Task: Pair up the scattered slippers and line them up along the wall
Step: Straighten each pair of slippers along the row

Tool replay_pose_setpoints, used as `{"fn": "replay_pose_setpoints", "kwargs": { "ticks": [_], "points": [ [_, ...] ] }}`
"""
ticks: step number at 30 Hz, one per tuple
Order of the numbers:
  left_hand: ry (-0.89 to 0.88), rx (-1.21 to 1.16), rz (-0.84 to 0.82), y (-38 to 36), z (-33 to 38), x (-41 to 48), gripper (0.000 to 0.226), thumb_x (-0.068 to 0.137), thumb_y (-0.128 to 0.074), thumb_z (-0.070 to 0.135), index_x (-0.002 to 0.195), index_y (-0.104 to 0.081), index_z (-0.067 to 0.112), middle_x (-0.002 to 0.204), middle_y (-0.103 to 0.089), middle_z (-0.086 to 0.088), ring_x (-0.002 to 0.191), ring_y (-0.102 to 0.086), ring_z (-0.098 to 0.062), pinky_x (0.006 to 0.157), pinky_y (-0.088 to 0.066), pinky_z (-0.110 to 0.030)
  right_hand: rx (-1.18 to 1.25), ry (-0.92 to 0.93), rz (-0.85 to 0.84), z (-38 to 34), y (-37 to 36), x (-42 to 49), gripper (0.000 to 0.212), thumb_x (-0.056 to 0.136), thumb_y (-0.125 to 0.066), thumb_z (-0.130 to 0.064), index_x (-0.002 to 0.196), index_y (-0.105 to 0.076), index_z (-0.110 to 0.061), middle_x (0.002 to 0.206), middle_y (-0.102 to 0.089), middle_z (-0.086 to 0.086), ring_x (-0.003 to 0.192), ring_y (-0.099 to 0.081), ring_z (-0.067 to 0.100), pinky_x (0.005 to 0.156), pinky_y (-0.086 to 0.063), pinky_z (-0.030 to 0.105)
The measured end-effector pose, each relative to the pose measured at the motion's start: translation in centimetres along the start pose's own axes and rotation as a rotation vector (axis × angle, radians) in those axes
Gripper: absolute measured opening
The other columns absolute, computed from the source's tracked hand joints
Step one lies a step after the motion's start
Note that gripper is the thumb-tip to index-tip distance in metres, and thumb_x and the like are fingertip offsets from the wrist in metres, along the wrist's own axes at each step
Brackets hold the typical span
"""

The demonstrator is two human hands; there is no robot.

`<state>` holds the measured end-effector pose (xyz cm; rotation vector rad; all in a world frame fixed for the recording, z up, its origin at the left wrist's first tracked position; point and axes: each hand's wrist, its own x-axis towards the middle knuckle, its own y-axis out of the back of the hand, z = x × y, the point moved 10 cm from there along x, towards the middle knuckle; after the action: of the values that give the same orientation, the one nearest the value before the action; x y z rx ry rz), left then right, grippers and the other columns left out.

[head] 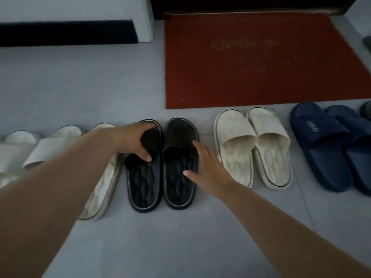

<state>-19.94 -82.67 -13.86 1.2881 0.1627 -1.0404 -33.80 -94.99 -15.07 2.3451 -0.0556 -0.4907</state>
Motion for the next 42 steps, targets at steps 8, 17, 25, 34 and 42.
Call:
{"fn": "replay_pose_setpoints", "kwargs": {
  "ticks": [8,17,25,34,42],
  "points": [
    [0.086,-0.004,0.327,-0.7,-3.4,-0.9,0.071,0.082,-0.062,0.013,0.142,-0.025,0.008,0.138,-0.045,-0.021,0.124,-0.047,-0.034,0.103,-0.038,-0.04,-0.04,-0.177,0.103,1.3,0.1,2.6,0.063,0.093,-0.039,-0.01,0.148,-0.01,-0.023,0.148,-0.034,0.011,0.125,-0.045,0.033,0.101,-0.041,0.044],
    [0.094,-0.102,0.331,-0.3,-2.8,0.4,0.069,0.081,-0.064,0.015,0.141,-0.03,0.014,0.135,-0.042,-0.023,0.119,-0.048,-0.037,0.098,-0.039,-0.037,-0.085,-0.252,0.121,2.6,1.3,3.5,0.066,0.091,-0.038,-0.002,0.147,-0.013,-0.025,0.139,-0.047,0.013,0.118,-0.052,0.033,0.094,-0.042,0.037],
    [0.078,-0.259,0.343,-0.4,-3.4,-0.1,0.07,0.08,-0.065,0.015,0.141,-0.031,0.017,0.14,-0.041,-0.018,0.124,-0.046,-0.033,0.101,-0.038,-0.035,-0.113,-0.305,0.069,1.8,1.4,3.8,0.067,0.091,-0.039,-0.003,0.147,-0.01,-0.025,0.142,-0.043,0.013,0.124,-0.047,0.032,0.099,-0.039,0.037],
    [0.149,-0.393,0.305,1.8,-2.6,-2.3,0.089,0.071,-0.074,0.009,0.144,-0.023,0.015,0.142,-0.039,-0.019,0.124,-0.045,-0.033,0.102,-0.039,-0.036,-0.588,0.015,-0.097,-0.2,6.5,4.8,0.073,0.083,-0.057,-0.015,0.144,-0.019,-0.022,0.153,-0.014,0.013,0.138,-0.016,0.037,0.111,-0.022,0.045],
    [0.231,-0.642,0.418,7.6,2.2,-10.0,0.062,0.078,-0.064,-0.005,0.133,-0.041,0.01,0.12,-0.048,-0.009,0.052,-0.059,0.012,0.056,-0.044,0.0,-0.822,-0.169,-0.508,10.0,13.1,5.5,0.107,0.074,-0.074,-0.026,0.145,0.006,-0.039,0.158,-0.006,0.007,0.14,-0.016,0.04,0.109,-0.031,0.052]
  ]
}}
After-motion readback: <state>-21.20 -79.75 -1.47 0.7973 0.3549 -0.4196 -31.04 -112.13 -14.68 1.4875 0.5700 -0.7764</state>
